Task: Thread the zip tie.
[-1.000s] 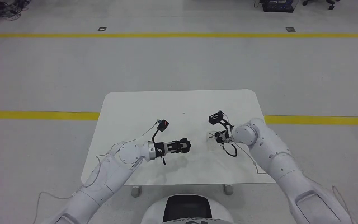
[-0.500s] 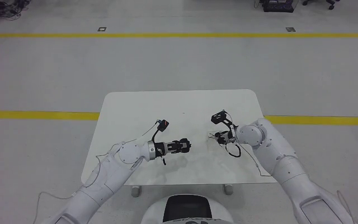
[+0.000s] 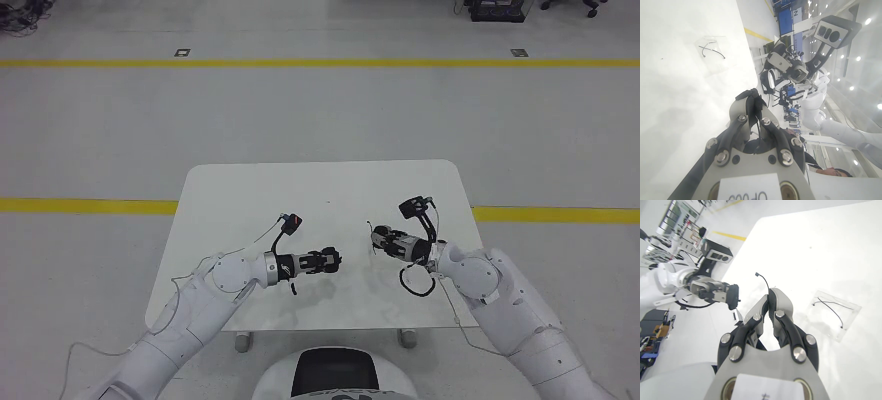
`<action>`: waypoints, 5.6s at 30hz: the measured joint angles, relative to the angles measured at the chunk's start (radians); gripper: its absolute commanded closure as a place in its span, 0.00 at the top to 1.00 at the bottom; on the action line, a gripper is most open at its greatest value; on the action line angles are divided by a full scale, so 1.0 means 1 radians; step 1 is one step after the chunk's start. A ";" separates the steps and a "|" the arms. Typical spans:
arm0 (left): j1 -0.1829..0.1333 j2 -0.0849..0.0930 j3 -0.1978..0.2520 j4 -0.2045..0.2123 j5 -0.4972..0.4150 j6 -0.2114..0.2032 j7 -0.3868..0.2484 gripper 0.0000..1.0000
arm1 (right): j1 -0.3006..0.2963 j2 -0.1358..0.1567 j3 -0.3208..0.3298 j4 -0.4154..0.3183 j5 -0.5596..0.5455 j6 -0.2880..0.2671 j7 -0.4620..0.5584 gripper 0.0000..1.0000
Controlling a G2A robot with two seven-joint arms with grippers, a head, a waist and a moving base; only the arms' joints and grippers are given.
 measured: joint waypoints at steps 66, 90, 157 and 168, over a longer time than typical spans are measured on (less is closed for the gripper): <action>-0.009 -0.010 0.000 0.090 -0.299 0.070 -0.086 0.00 | -0.193 -0.023 0.073 -0.061 0.582 0.000 -0.150 0.00; -0.013 -0.020 0.027 0.101 -0.367 0.075 -0.084 0.00 | -0.169 -0.065 0.036 -0.031 0.438 0.000 -0.185 0.00; -0.037 -0.027 0.052 0.146 -0.389 0.069 -0.095 0.00 | -0.074 -0.106 -0.178 0.077 0.222 0.000 -0.475 0.00; -0.037 -0.027 0.052 0.146 -0.389 0.069 -0.095 0.00 | -0.074 -0.096 -0.184 0.067 0.226 0.000 -0.482 0.00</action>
